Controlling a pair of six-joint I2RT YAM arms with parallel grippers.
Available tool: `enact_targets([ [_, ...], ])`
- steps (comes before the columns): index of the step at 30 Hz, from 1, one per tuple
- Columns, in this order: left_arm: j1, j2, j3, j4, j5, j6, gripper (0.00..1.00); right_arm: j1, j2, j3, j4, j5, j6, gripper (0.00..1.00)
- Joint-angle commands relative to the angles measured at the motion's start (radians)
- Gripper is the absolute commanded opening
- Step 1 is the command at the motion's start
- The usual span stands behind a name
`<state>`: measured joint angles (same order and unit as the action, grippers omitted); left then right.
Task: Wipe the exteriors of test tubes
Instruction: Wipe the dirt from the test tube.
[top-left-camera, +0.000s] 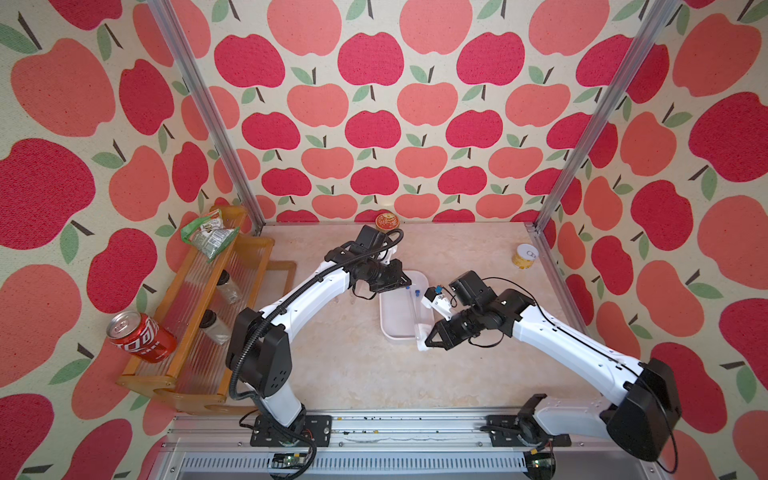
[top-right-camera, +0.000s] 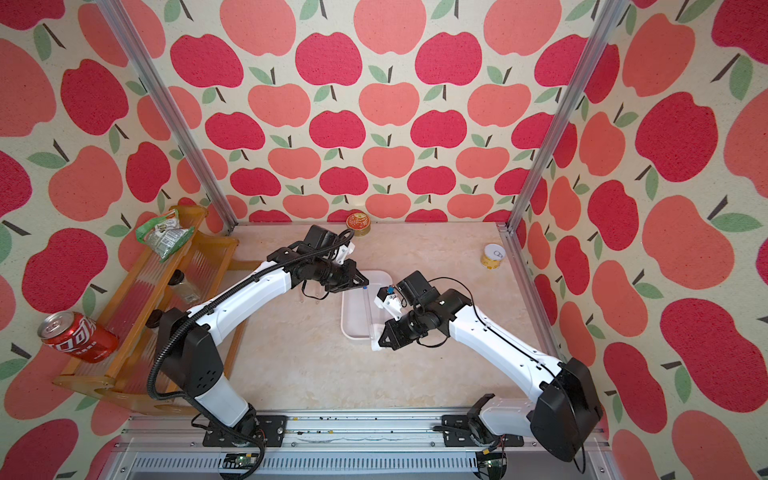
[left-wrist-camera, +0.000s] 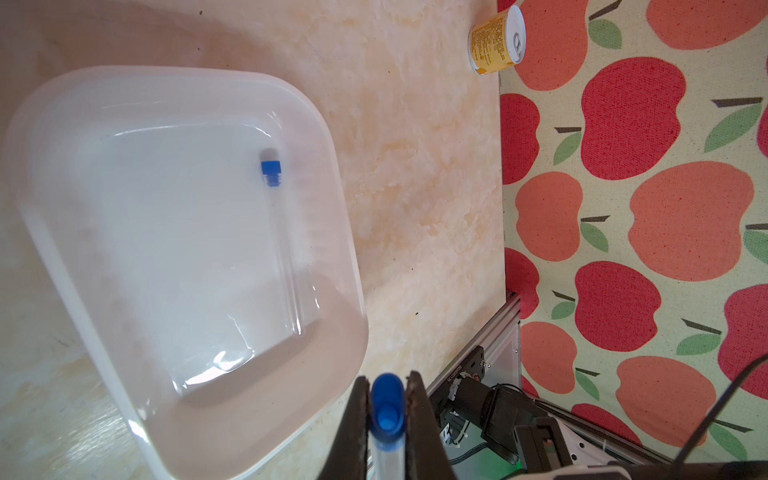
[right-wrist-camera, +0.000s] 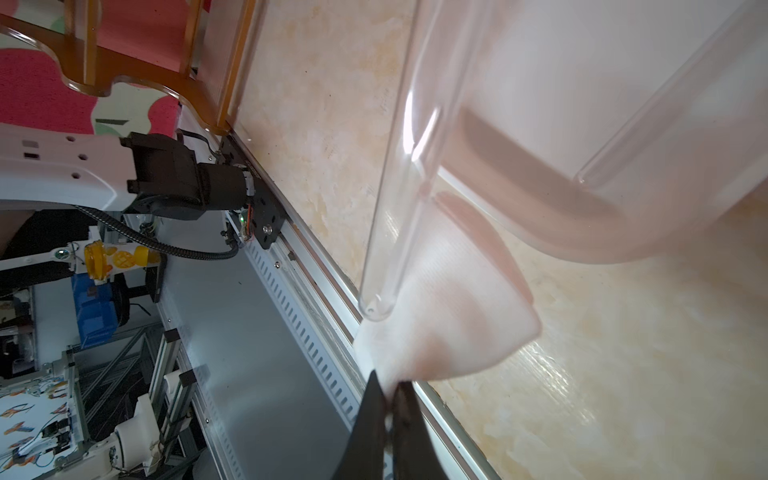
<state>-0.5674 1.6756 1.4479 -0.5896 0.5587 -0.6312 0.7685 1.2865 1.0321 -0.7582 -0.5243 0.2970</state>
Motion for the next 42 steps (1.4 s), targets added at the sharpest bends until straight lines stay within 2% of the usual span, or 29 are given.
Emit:
enact_targets([
  [1,-0.004,-0.030,-0.019,0.002,0.005,0.010,0.05,-0.026,0.002,0.047,0.033,-0.066,0.017,0.00],
  [14,-0.028,-0.042,-0.045,0.010,0.005,0.004,0.05,-0.115,0.187,0.235,0.023,-0.062,-0.043,0.00],
  [22,-0.031,-0.060,-0.072,0.016,-0.002,0.000,0.05,-0.138,0.228,0.280,0.029,-0.071,-0.042,0.00],
  [33,-0.030,-0.047,-0.056,0.014,-0.005,0.008,0.05,-0.109,0.130,0.129,0.057,-0.111,-0.014,0.00],
  [42,-0.016,-0.025,-0.032,0.008,0.003,0.016,0.05,-0.022,-0.010,-0.040,0.084,-0.091,0.076,0.00],
])
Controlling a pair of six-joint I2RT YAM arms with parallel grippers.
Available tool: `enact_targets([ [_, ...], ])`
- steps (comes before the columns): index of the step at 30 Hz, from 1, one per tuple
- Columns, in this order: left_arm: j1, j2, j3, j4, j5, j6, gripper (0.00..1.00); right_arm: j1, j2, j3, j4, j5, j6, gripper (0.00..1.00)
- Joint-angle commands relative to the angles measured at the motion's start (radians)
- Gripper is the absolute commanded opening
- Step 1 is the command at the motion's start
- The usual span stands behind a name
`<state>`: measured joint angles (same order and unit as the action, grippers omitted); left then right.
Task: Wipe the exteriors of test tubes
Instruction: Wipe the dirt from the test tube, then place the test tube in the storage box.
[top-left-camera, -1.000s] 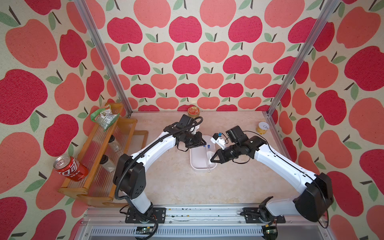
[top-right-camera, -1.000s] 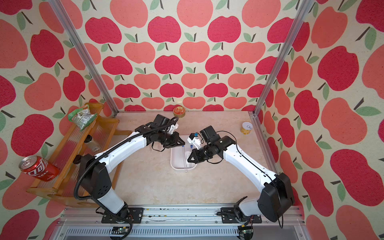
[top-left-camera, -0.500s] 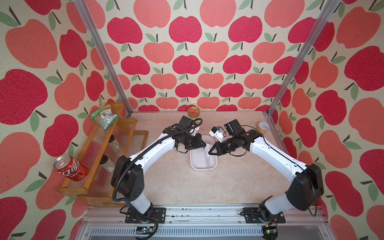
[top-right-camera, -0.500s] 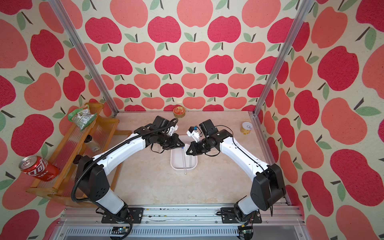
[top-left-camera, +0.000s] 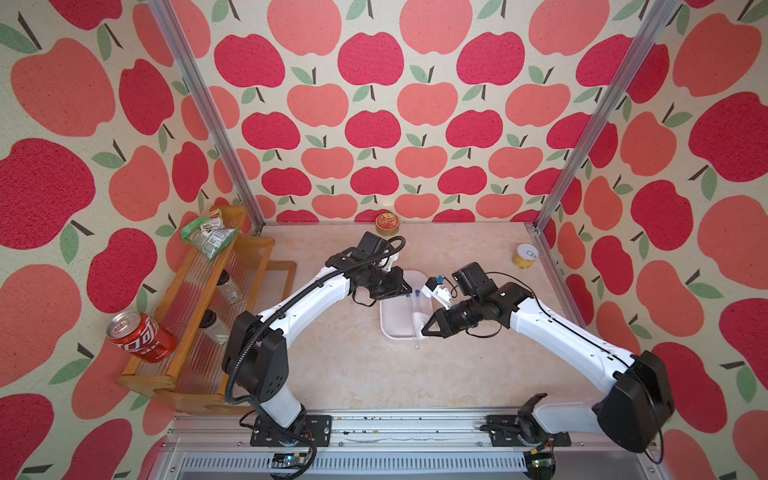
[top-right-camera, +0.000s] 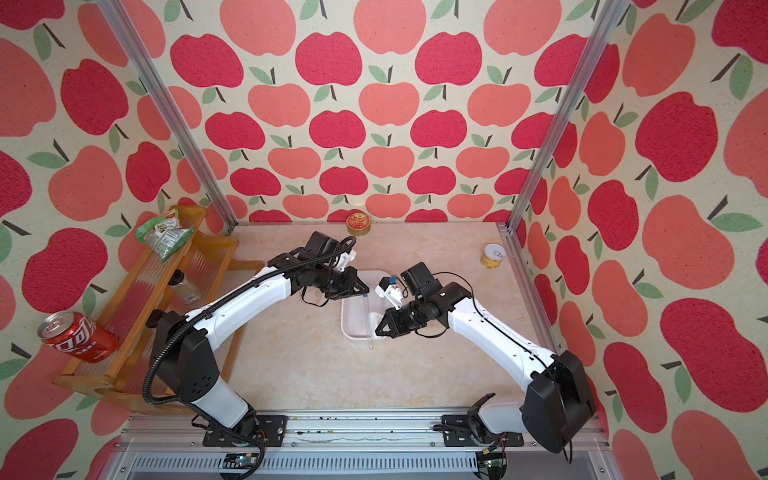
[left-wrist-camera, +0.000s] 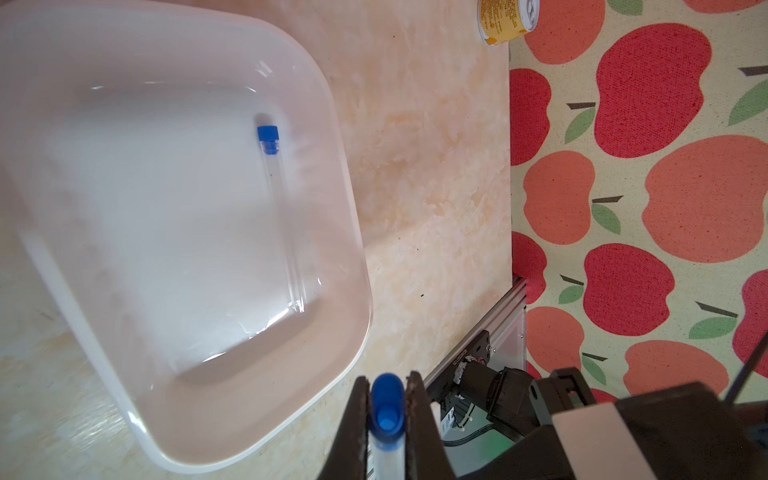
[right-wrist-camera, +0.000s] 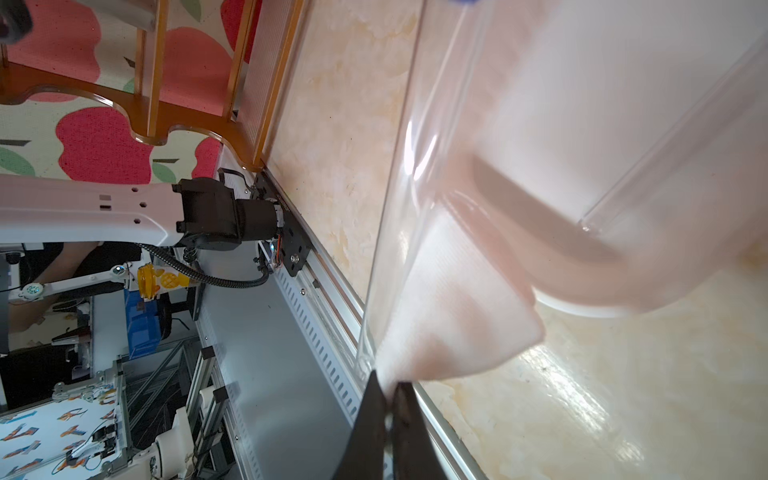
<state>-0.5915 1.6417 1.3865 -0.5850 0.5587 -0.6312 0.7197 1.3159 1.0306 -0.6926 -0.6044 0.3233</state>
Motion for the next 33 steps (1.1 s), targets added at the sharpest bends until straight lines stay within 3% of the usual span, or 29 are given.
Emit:
enact_targets([
  [1,0.007,0.011,0.034,0.001,0.003,0.019,0.05,0.040,-0.053,-0.055,0.024,-0.009,0.064,0.00],
  [10,0.034,0.042,0.060,-0.035,-0.026,0.023,0.05,0.109,-0.198,-0.127,0.069,-0.032,0.160,0.00],
  [19,0.050,0.151,0.174,-0.141,-0.105,0.072,0.05,-0.036,-0.332,-0.057,-0.095,0.114,0.116,0.00],
  [24,0.054,0.257,0.271,-0.187,-0.135,0.107,0.05,-0.083,-0.316,-0.049,-0.175,0.233,0.073,0.00],
  [33,0.060,0.450,0.455,-0.257,-0.164,0.145,0.05,-0.123,-0.340,-0.109,-0.187,0.231,0.062,0.00],
])
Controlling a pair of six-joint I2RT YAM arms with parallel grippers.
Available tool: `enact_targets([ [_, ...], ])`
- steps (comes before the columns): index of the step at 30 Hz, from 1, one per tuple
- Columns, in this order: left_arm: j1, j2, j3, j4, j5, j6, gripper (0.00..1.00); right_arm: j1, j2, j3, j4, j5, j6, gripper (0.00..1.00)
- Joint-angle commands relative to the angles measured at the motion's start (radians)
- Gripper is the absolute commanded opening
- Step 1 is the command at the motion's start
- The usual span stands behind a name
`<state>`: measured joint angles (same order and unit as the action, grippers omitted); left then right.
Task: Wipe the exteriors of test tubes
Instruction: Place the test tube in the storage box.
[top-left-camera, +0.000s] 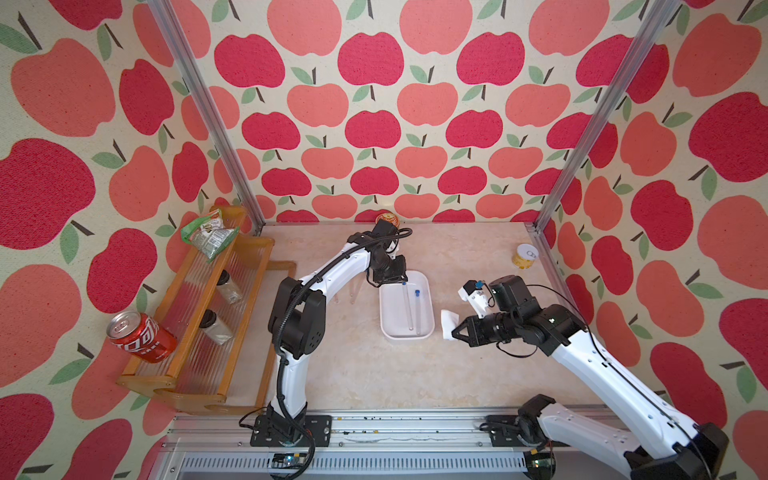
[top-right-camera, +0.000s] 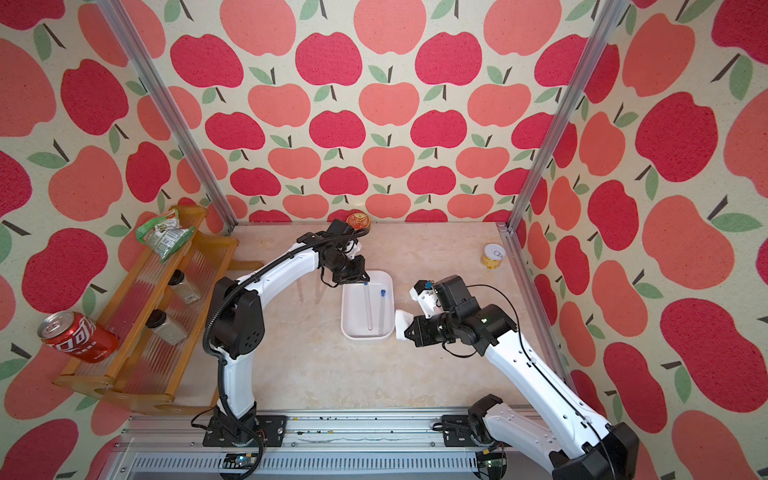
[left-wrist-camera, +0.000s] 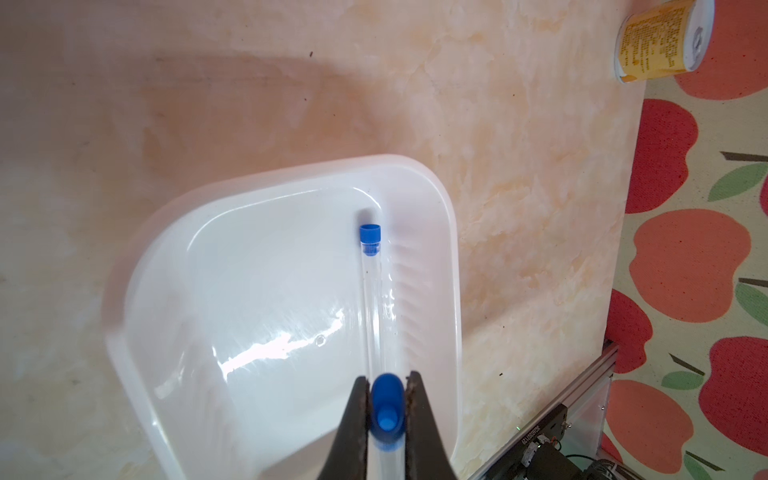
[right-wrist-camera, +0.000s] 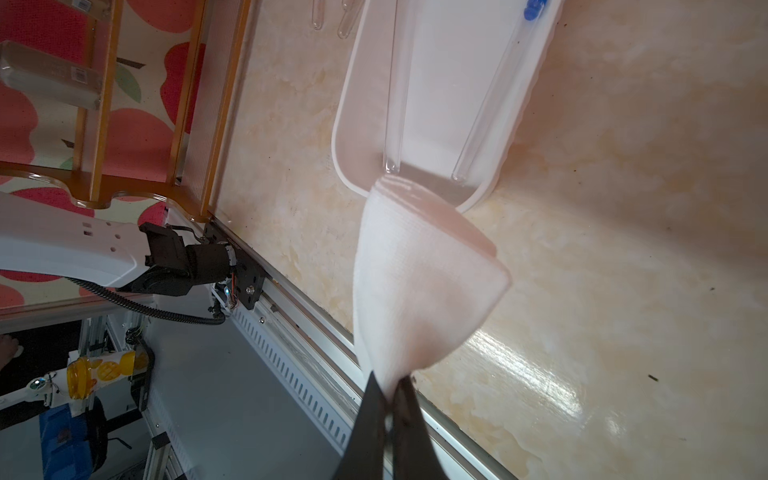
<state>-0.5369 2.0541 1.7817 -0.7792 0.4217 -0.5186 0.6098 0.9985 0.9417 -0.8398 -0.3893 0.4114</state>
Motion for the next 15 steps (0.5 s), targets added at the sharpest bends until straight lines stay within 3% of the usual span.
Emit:
enact_targets([
  [1,0.006,0.056,0.076,-0.067,-0.028,0.036,0.05,-0.017,-0.028,-0.024,-0.043,0.016,-0.027,0.00],
  [7,0.002,0.156,0.178,-0.104,-0.054,0.052,0.05,-0.033,-0.068,-0.046,-0.065,0.012,-0.025,0.00],
  [15,-0.017,0.236,0.199,-0.074,-0.036,0.030,0.07,-0.040,-0.103,-0.081,-0.074,0.011,-0.022,0.00],
])
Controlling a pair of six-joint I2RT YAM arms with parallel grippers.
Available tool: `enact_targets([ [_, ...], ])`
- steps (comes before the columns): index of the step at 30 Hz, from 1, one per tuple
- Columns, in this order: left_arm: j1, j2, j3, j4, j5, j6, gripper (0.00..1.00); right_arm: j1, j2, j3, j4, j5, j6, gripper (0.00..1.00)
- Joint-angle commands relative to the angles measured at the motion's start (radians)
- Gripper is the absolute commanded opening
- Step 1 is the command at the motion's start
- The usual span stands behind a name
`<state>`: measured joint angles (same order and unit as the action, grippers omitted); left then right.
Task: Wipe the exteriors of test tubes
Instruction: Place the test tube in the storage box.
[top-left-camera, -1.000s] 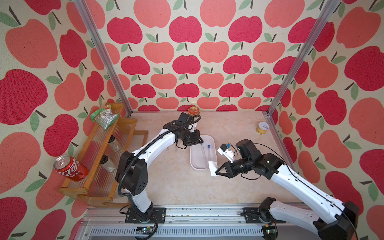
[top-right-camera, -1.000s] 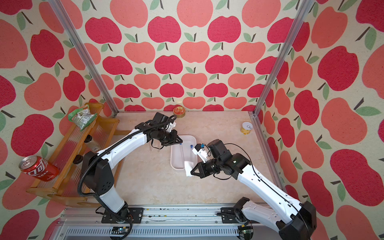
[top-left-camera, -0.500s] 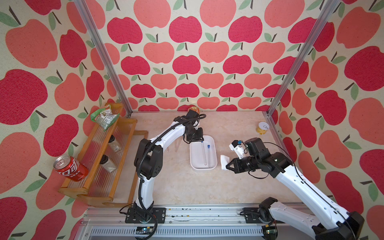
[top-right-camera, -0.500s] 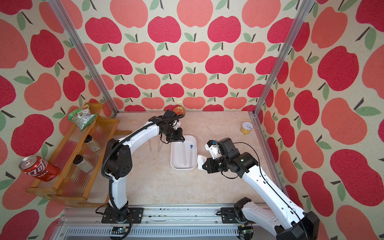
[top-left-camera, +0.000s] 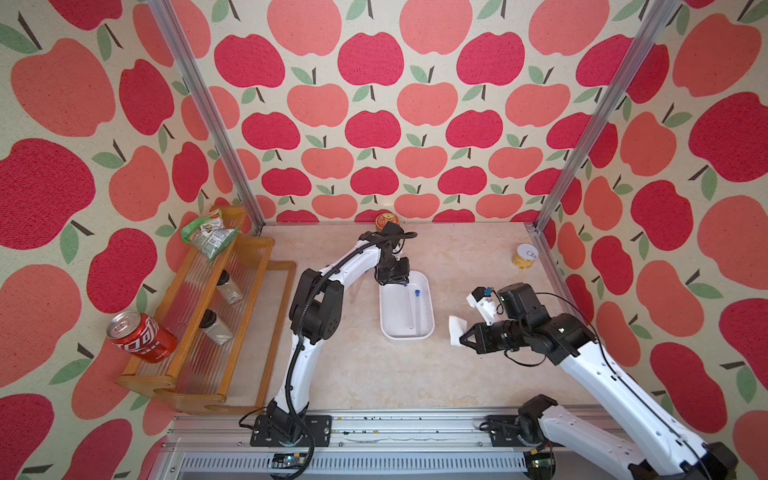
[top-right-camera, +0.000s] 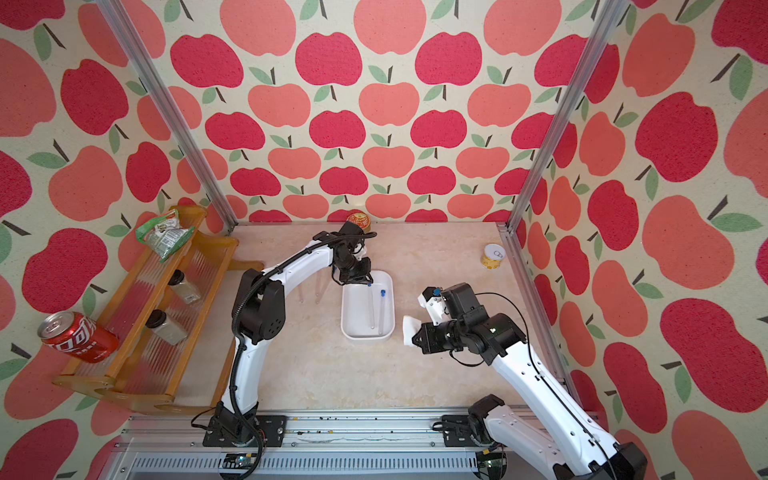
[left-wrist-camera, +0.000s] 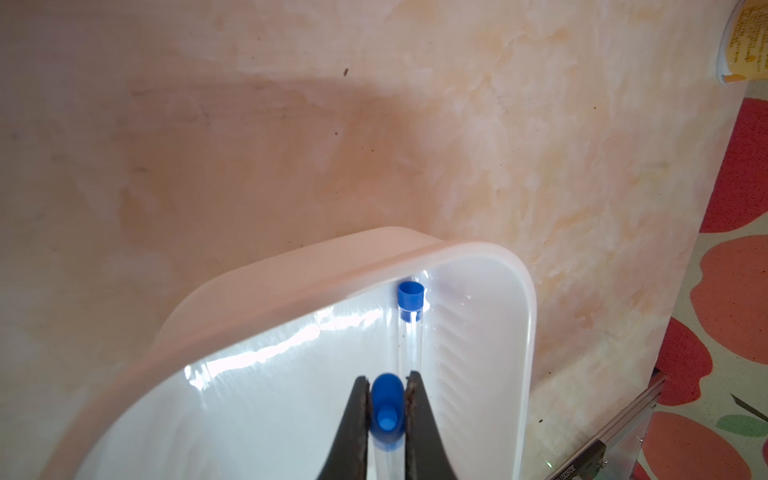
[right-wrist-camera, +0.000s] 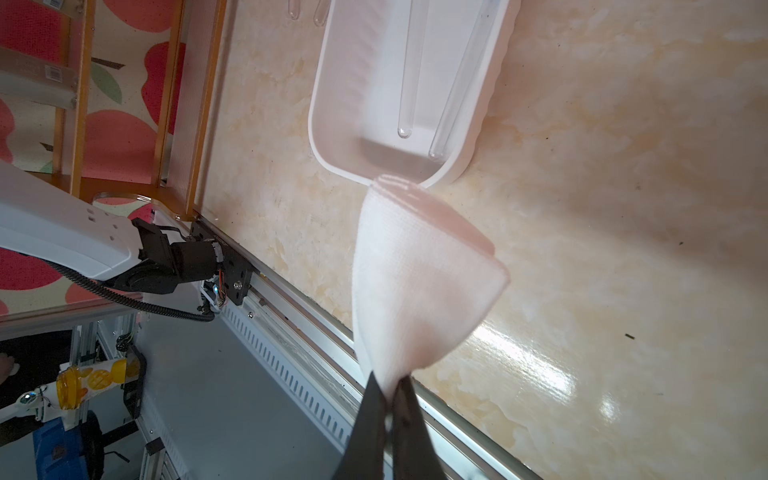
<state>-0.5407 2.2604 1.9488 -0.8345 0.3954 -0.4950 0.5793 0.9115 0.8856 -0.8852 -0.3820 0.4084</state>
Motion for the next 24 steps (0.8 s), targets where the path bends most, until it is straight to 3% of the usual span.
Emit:
enact_targets([
  [1,-0.016,0.035,0.033,-0.014,-0.007,0.005,0.07,-0.011,-0.019,-0.031,-0.029,0.003,-0.019,0.00],
  [13,-0.042,0.087,0.063,-0.032,-0.057,0.004,0.12,-0.012,-0.064,-0.044,-0.043,0.007,-0.002,0.00],
  [18,-0.043,0.074,0.061,-0.038,-0.074,0.010,0.24,-0.012,-0.072,-0.039,-0.050,0.008,0.006,0.00],
  [24,-0.045,0.063,0.056,-0.030,-0.065,0.014,0.29,-0.012,-0.087,-0.034,-0.059,0.012,0.022,0.00],
])
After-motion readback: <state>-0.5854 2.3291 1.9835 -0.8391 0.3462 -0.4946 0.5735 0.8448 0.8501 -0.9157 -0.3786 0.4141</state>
